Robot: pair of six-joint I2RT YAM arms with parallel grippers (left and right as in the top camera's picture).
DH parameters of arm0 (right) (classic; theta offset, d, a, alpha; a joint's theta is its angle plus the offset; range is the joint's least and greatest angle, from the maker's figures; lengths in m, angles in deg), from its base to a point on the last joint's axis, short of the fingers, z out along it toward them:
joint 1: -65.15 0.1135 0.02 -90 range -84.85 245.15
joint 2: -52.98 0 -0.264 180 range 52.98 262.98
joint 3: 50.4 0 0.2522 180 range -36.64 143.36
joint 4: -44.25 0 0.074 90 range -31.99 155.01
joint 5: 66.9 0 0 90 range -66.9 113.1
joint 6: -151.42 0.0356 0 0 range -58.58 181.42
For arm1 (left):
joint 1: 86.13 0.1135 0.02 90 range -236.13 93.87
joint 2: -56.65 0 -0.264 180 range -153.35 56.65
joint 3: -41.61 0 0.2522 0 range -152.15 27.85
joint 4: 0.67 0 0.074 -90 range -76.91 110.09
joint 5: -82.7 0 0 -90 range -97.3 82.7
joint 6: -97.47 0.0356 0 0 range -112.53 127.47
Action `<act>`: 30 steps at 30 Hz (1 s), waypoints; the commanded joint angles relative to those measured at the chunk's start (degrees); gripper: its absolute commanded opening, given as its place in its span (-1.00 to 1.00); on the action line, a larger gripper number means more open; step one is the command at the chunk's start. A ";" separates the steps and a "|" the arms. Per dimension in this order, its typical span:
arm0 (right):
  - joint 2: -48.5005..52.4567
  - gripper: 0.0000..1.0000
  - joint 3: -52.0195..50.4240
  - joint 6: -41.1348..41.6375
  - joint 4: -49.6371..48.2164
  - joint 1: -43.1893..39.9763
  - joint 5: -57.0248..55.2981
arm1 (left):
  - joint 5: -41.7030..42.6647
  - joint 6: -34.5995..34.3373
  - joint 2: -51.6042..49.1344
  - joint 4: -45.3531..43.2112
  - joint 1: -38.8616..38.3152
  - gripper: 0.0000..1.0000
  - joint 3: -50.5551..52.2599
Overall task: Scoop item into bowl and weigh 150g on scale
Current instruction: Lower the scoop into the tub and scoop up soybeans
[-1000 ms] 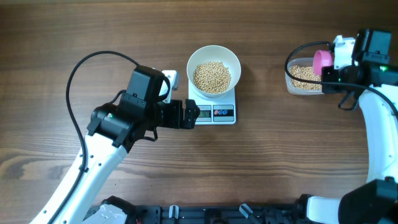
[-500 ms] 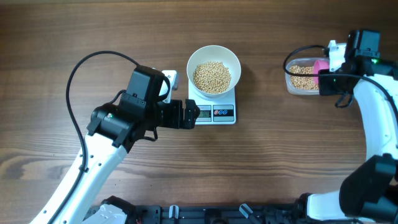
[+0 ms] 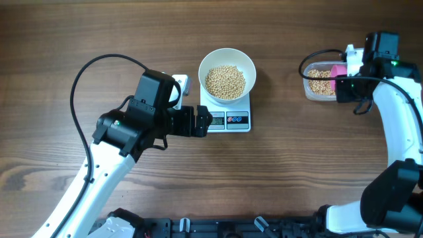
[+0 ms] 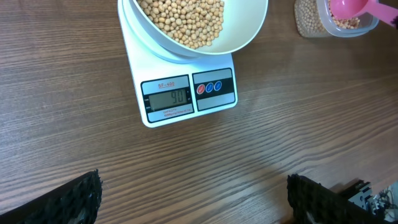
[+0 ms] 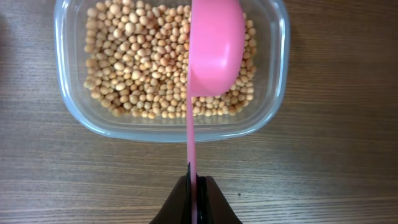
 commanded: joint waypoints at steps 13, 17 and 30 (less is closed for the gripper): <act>2.23 -0.91 0.81 0.90 1.36 4.81 4.98 | 0.50 1.20 -0.24 -0.13 -0.26 1.00 0.24; 2.23 -0.92 0.81 0.92 1.36 4.79 5.70 | 0.48 1.20 -0.24 -0.13 -0.26 1.00 0.24; 2.23 -0.91 0.81 1.16 1.42 4.13 15.45 | 0.48 1.20 -0.24 -0.15 -0.26 1.00 0.24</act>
